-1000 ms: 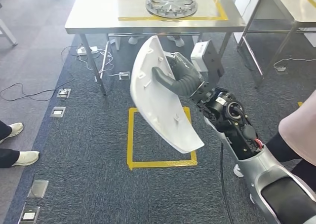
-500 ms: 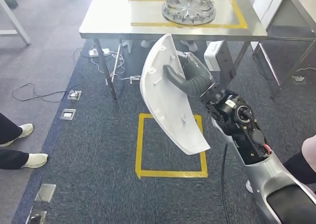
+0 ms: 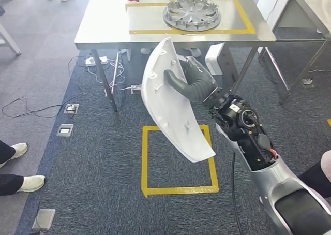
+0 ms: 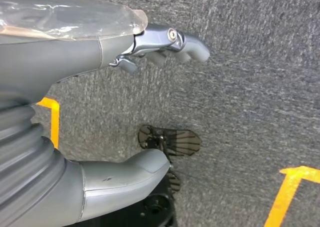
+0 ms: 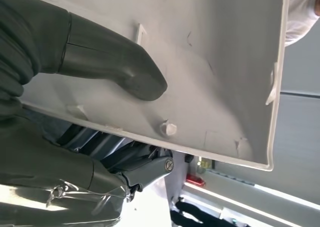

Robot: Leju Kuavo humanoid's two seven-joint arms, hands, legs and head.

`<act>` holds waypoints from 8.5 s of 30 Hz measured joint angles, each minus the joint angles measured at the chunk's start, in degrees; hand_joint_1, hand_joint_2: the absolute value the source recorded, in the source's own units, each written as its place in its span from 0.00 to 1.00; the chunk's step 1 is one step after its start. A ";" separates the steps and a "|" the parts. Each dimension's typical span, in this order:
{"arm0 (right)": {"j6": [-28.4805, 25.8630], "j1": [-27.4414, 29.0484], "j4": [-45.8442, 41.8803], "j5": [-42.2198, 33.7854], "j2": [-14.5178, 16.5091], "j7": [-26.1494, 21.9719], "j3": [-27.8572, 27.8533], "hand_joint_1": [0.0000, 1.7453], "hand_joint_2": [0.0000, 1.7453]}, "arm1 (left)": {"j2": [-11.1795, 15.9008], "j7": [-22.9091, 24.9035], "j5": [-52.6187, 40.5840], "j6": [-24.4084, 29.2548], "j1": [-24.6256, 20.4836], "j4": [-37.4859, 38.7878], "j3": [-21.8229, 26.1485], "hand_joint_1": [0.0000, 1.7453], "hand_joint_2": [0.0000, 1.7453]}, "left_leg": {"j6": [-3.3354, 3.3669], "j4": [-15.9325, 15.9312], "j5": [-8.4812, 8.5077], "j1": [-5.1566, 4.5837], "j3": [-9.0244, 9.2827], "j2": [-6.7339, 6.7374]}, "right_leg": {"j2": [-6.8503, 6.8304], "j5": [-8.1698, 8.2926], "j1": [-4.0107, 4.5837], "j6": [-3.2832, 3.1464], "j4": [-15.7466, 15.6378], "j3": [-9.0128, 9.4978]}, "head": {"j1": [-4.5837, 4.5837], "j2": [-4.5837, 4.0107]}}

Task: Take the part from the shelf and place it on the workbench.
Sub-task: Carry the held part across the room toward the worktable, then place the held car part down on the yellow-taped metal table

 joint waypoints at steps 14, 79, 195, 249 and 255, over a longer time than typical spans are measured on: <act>-0.01 0.20 -0.25 -0.02 -0.02 0.04 -0.30 1.00 1.00 | -0.13 0.08 0.00 0.00 -0.17 0.00 -0.05 0.00 1.00 | 0.44 -0.24 -3.60 -0.48 4.33 -0.39 | -0.32 2.76 0.50 -0.52 0.96 -3.51 | 2.74 0.00; -0.58 -2.89 0.79 -1.20 -3.31 -1.68 -6.74 1.00 1.00 | 0.31 -0.11 0.78 -0.26 -0.48 0.00 -1.05 0.00 1.00 | -0.66 4.41 -6.87 -0.57 5.45 -0.41 | -0.16 4.88 0.43 -1.58 0.39 -4.15 | 2.08 0.00; -1.36 -1.15 2.79 1.22 -4.34 -0.59 -8.88 1.00 1.00 | -0.89 -1.94 -2.80 2.00 -2.17 0.06 -2.37 0.00 1.00 | 1.25 -1.45 -3.55 -0.78 5.88 -0.44 | -0.33 3.69 0.41 -0.12 0.98 -5.33 | 2.78 0.00; 4.24 1.36 13.16 14.60 -6.10 4.64 3.76 1.00 1.00 | -1.27 -5.02 -3.15 0.57 -2.15 0.06 -3.77 0.00 1.00 | 0.54 -2.45 -4.03 -1.10 6.35 -0.38 | -0.18 4.69 0.33 -0.64 -0.32 -4.55 | 0.55 0.00; 4.03 1.38 16.65 18.79 -6.00 2.71 6.37 1.00 1.00 | -1.26 -4.97 -2.93 0.60 -2.11 0.06 -3.77 0.00 1.00 | 0.54 -2.45 -4.03 -1.10 6.34 -0.38 | -0.19 4.69 0.32 -0.64 -0.32 -4.53 | 0.53 0.00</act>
